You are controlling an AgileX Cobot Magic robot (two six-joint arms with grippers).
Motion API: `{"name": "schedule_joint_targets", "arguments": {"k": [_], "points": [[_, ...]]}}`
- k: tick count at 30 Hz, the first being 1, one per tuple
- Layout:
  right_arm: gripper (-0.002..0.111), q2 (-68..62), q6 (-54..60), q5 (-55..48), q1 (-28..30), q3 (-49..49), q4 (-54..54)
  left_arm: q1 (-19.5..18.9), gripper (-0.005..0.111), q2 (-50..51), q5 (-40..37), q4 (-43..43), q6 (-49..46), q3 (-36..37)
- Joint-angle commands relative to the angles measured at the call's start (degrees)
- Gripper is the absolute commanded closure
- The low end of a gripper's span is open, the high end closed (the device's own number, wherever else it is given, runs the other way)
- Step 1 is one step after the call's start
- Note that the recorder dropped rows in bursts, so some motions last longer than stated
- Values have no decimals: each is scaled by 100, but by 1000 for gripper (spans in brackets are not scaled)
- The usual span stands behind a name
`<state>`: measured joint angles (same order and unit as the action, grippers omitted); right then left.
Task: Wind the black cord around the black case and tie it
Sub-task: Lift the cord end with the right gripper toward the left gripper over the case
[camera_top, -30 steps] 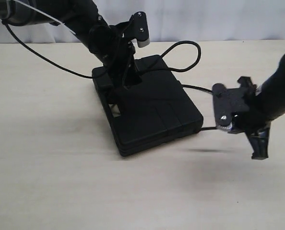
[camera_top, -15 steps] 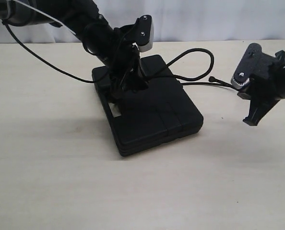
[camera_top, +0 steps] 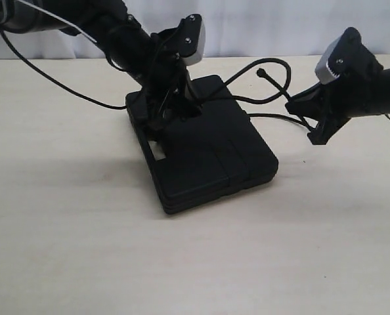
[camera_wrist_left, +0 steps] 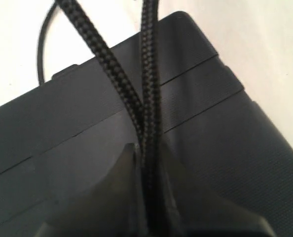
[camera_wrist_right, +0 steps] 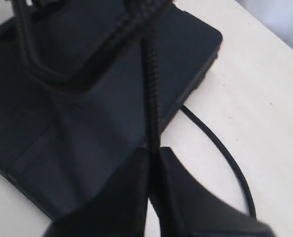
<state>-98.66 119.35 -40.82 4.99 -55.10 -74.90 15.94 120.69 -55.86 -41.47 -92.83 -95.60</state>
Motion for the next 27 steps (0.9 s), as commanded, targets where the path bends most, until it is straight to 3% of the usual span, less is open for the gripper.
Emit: {"name": "schedule_joint_targets", "arguments": {"k": [1, 19, 22, 27], "points": [[104, -104, 208, -721, 18, -222, 111, -136, 107, 54, -72, -248, -162, 18], [104, -114, 208, -1628, -51, -406, -383, -125, 106, 107, -361, -616, -305, 18], [104, -114, 208, -1697, -51, -416, -574, -125, 96, 107, -361, -616, -270, 18], [104, -114, 208, -1697, -51, -416, -574, -125, 58, 107, -208, -638, 201, 18]]}}
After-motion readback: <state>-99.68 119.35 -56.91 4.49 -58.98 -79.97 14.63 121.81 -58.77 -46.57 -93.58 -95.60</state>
